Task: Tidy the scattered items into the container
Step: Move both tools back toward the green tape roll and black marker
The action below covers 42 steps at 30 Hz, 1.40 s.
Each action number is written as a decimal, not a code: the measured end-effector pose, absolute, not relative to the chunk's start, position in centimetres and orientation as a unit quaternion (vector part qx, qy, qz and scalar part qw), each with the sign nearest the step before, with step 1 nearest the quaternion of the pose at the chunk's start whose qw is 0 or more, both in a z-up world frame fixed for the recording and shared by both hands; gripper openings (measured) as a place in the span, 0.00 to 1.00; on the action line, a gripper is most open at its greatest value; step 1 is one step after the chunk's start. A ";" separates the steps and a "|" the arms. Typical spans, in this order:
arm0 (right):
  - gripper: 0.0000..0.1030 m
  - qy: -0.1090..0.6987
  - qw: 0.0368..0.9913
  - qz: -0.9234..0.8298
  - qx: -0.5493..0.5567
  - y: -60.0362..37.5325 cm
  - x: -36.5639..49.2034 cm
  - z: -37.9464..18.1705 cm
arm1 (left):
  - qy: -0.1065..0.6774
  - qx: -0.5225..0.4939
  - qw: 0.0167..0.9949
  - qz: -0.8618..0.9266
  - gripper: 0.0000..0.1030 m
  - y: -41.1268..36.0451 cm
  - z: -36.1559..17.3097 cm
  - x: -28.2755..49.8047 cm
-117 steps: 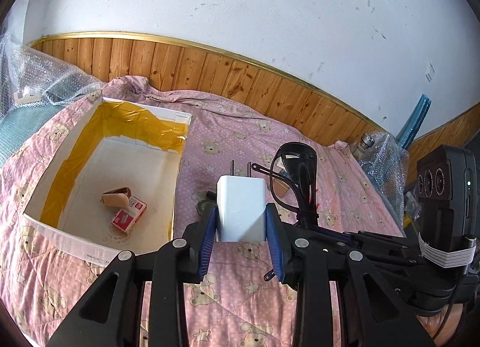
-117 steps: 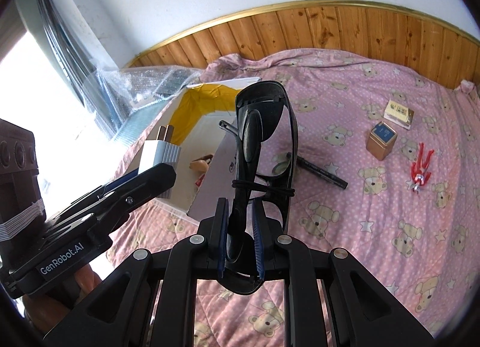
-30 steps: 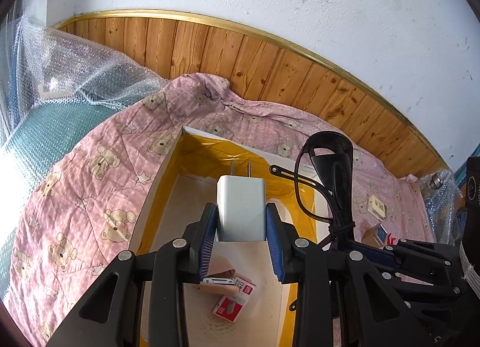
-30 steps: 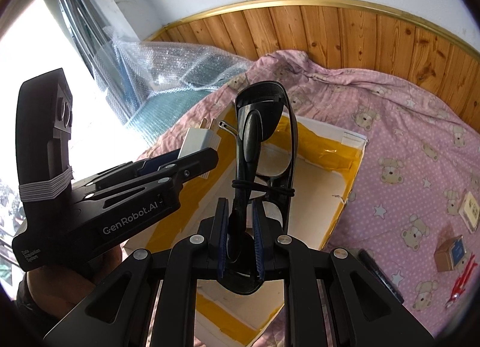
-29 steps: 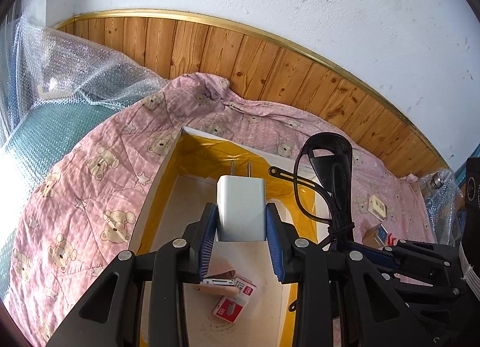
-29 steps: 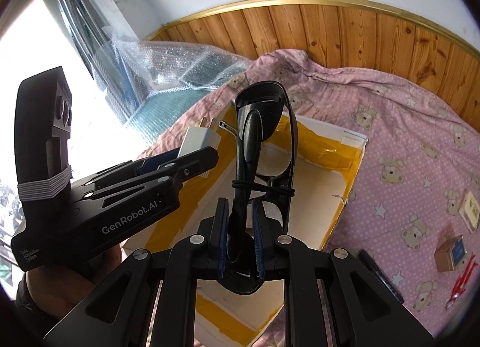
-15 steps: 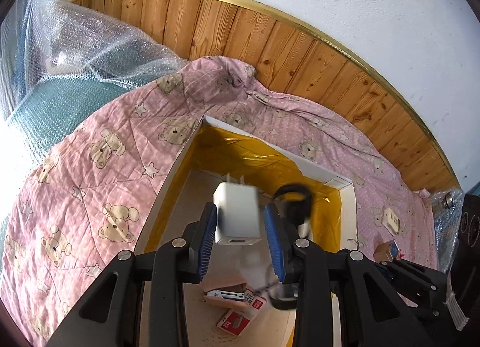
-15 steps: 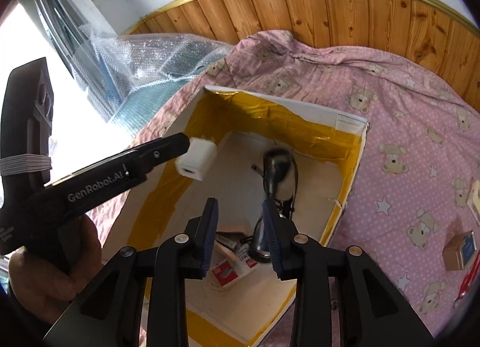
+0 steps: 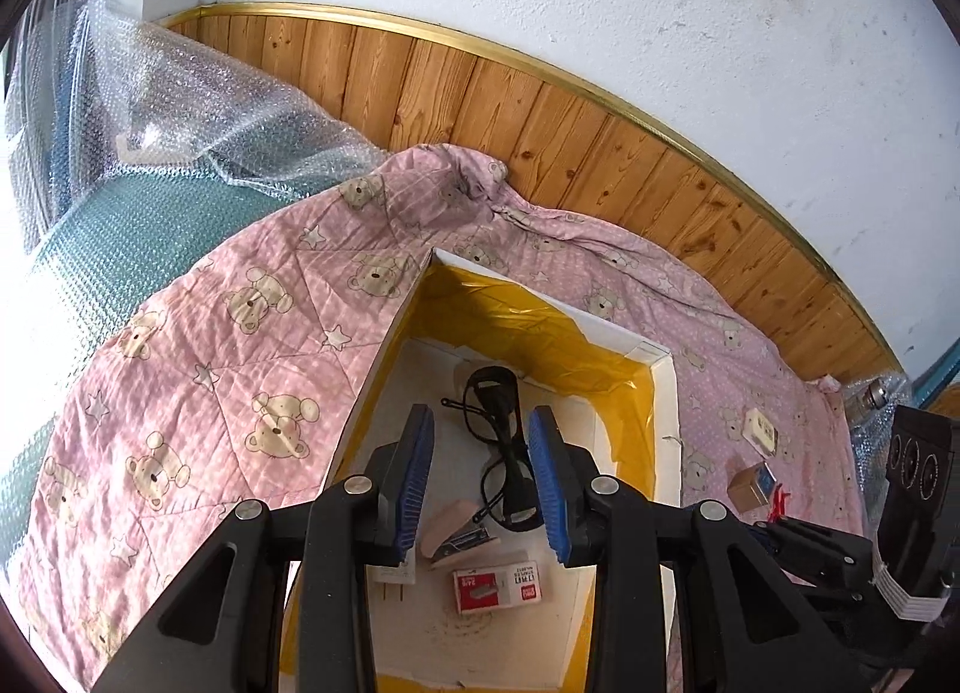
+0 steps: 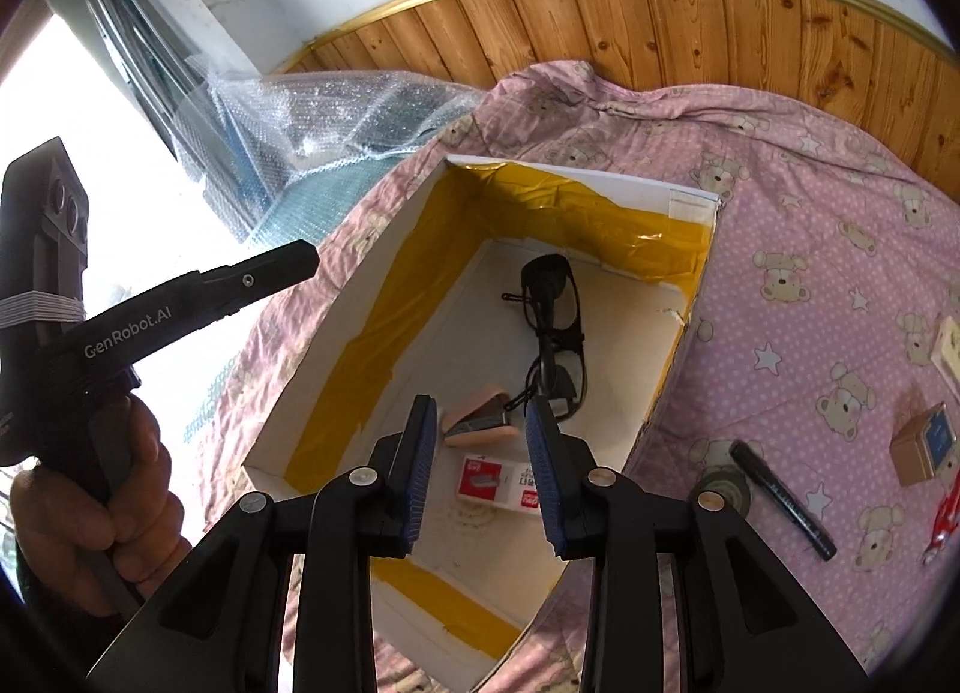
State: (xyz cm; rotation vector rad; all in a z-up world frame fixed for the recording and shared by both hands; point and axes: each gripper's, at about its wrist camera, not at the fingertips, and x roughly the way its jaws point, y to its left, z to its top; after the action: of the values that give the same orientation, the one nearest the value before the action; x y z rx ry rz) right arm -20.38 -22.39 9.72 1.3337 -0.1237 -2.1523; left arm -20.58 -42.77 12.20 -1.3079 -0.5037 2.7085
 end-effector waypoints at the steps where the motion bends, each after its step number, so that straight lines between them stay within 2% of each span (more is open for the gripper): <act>1: 0.33 -0.049 0.300 -0.809 0.503 -22.3 -19.9 9.8 | -0.166 -0.428 0.048 0.887 0.33 -42.7 12.4 -20.2; 12: 0.33 -0.064 0.319 -0.809 0.490 -21.3 -15.7 11.7 | -0.132 -0.425 0.064 0.893 0.33 -39.2 14.7 -16.0; 25: 0.33 -0.100 0.316 -0.810 0.484 -17.7 -12.9 12.0 | -0.126 -0.428 0.067 0.892 0.34 -36.9 15.5 -12.2; 42: 0.33 -0.177 0.266 -0.812 0.488 -7.6 -11.5 8.5 | -0.083 -0.441 0.146 0.882 0.35 -25.6 15.9 -10.9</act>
State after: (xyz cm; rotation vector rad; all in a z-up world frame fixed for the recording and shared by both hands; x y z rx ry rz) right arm -11.46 -7.55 8.54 1.3185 -0.4793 -2.1926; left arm -10.90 -25.59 15.94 -1.2685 -0.2376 2.5390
